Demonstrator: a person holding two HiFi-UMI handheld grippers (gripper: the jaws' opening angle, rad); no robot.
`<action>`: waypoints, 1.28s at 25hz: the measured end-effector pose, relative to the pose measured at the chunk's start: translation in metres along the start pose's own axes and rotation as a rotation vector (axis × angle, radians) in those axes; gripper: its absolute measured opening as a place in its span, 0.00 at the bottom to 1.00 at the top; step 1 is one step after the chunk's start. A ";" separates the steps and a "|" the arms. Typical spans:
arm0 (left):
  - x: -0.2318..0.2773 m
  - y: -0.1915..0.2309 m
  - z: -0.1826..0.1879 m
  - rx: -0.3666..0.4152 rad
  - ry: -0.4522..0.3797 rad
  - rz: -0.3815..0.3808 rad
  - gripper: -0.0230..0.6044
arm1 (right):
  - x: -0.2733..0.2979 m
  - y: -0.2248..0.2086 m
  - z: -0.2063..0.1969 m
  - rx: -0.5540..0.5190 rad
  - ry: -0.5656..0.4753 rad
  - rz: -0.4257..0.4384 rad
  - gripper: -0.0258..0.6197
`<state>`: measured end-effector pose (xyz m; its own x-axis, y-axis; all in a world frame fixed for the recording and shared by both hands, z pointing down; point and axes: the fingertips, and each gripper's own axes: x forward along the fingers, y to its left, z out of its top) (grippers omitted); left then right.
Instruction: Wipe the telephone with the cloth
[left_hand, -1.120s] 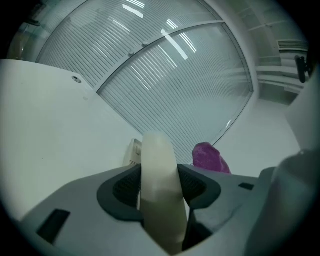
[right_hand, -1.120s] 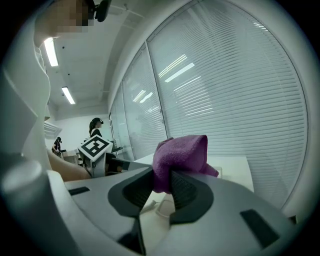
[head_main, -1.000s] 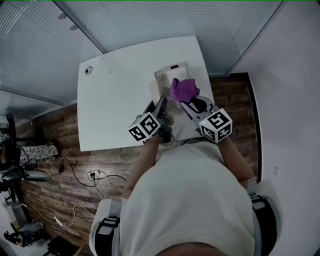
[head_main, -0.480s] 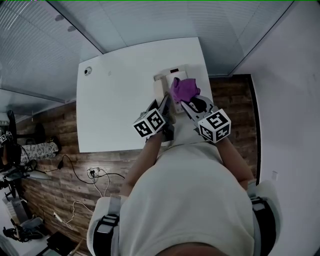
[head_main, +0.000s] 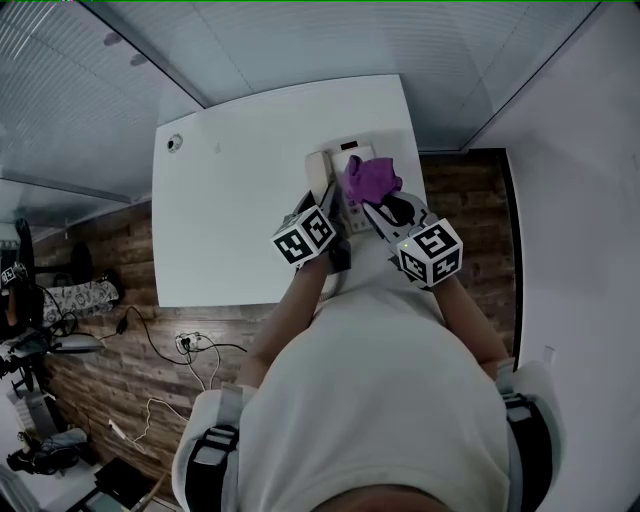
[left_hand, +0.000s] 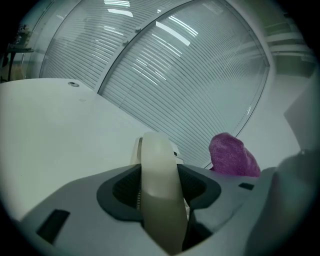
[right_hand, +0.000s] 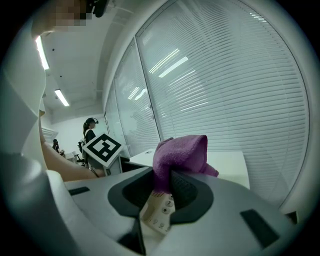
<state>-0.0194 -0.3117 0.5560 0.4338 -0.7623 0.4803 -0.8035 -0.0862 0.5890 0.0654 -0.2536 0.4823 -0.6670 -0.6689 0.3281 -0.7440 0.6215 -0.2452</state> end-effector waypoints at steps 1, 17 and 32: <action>0.002 0.001 0.000 -0.001 0.001 0.009 0.40 | 0.001 -0.001 0.000 0.001 0.001 0.001 0.20; 0.012 0.006 -0.004 0.031 0.001 0.070 0.40 | 0.006 -0.007 -0.005 0.023 0.012 0.010 0.20; -0.009 0.009 0.001 -0.020 -0.030 0.036 0.40 | 0.003 0.005 -0.008 0.020 0.011 0.002 0.20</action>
<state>-0.0308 -0.3065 0.5560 0.3923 -0.7837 0.4816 -0.8100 -0.0462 0.5846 0.0600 -0.2488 0.4892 -0.6680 -0.6632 0.3377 -0.7435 0.6144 -0.2641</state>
